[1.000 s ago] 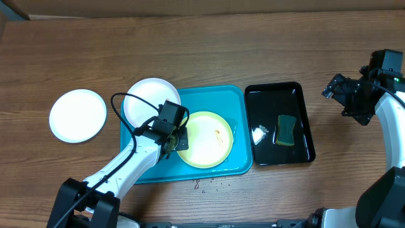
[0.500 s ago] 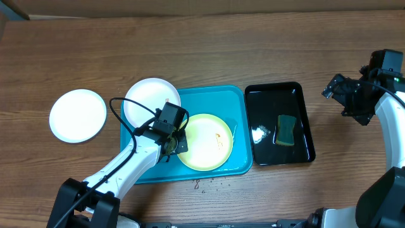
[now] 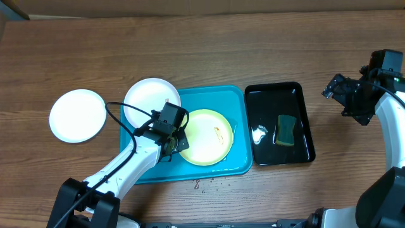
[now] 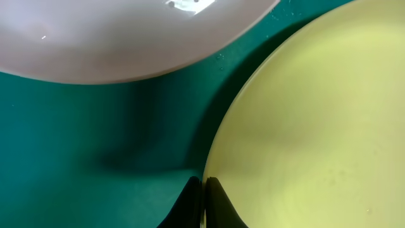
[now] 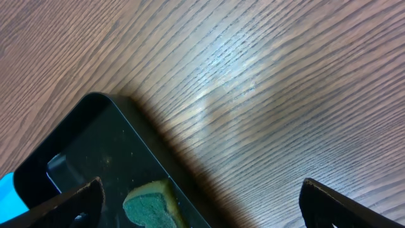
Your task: Clean dirty plates on tray and stack at the side
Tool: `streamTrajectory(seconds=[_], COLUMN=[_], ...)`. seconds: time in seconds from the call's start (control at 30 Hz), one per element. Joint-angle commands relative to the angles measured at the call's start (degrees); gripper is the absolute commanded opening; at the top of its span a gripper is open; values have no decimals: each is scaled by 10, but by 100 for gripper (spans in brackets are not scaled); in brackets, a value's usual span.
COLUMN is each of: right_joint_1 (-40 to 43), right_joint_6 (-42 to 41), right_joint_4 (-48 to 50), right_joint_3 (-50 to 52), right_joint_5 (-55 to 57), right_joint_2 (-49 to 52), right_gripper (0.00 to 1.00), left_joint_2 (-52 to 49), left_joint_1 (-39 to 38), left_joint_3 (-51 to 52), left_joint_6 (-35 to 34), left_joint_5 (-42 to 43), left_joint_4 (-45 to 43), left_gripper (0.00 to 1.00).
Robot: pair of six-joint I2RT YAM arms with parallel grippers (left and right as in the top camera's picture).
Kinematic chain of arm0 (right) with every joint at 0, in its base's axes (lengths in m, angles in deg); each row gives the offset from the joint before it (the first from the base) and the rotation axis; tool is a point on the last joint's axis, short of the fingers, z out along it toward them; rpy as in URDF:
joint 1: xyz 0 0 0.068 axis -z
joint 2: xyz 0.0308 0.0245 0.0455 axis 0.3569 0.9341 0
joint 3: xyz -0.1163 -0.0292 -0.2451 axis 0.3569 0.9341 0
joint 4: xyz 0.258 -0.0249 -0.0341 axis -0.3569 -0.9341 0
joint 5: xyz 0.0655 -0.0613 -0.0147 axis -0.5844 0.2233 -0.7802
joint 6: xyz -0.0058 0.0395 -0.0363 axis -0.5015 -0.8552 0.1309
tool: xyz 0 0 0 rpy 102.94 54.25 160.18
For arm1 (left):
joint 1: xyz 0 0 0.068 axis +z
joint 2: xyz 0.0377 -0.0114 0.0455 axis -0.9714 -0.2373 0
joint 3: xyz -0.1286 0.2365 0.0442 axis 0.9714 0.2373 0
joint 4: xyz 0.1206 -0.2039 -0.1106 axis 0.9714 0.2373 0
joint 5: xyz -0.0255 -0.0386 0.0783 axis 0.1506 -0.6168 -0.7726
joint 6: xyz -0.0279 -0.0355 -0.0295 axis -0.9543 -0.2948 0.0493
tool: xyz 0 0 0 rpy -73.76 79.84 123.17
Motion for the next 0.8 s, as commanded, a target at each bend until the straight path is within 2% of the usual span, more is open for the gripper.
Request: streamTrajectory(seconds=[0.0,0.07,0.17,0.43,0.63,0.77], right_joint_1=[1,1,1,1,1,1], right_joint_6=[-2,-2,-2,-2,-2,12], right_joint_4=[3,3,3,3,28,11], right_joint_3=[-12,-12,-12,-12,-12,-13], right_joint_5=[-3,-3,-3,-3,-6,-56], right_joint_2=[-9,-9,-9,-9,-9,-9], right_gripper=[100,100,100,100,100,100], left_joint_2=[-7,-7,-7,-7,-7,-7], left_joint_1=[2,2,2,2,2,2], left_joint_3=[7,7,7,10,36,36], left_joint_6=[-20,-21,-20,-20,-20,-20], left_joint_5=[-10,-17,-18,-14,-9,-6], left_joint_4=[-8,-10,-11,12,-7,-15], left_gripper=[7,13,31,30,30,30])
